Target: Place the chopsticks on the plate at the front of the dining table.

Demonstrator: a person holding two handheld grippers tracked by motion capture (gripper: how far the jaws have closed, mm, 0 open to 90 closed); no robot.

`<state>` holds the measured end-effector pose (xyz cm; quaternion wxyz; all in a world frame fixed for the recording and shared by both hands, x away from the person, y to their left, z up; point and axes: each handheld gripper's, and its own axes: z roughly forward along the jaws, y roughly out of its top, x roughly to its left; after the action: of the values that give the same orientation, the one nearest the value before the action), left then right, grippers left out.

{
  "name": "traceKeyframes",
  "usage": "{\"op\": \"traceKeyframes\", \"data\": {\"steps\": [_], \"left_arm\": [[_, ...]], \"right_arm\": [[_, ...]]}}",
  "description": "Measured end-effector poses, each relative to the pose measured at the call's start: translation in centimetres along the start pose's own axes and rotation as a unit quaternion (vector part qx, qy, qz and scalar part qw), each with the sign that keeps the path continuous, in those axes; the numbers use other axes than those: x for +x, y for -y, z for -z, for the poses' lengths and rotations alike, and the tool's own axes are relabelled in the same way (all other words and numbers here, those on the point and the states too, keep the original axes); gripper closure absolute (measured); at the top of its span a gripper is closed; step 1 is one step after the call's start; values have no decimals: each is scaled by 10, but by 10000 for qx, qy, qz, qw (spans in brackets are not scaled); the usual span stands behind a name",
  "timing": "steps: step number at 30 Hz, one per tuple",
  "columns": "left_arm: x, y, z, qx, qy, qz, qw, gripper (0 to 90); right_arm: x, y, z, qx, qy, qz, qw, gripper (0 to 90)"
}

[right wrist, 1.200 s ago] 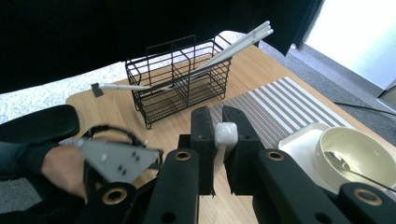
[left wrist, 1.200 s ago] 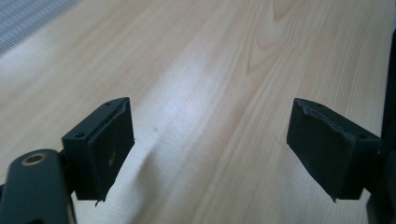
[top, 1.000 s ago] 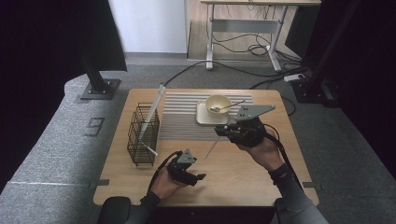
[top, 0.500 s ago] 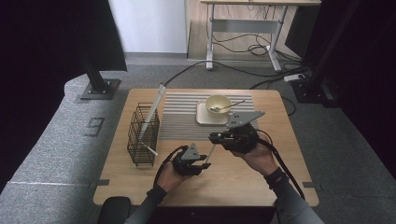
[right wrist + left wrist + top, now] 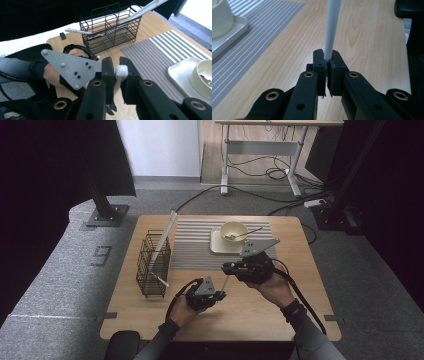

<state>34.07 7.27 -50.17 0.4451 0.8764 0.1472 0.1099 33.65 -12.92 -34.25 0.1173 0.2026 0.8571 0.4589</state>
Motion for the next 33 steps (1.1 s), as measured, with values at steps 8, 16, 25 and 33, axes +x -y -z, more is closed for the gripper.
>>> {"op": "traceKeyframes", "data": {"steps": [8,16,25,33], "left_arm": [[-1,0,0,51,62,64,9999,849],[1,1,3,-91,129,181,9997,850],[1,3,4,-152,140,213,9996,850],[3,4,7,-206,137,260,9994,850]], "right_arm": [[-1,2,-8,-38,624,-57,9980,413],[-13,11,-4,-112,1172,-107,9930,340],[-40,36,6,-173,1405,-565,9883,222],[-59,61,8,-157,1640,-842,9827,184]]}}
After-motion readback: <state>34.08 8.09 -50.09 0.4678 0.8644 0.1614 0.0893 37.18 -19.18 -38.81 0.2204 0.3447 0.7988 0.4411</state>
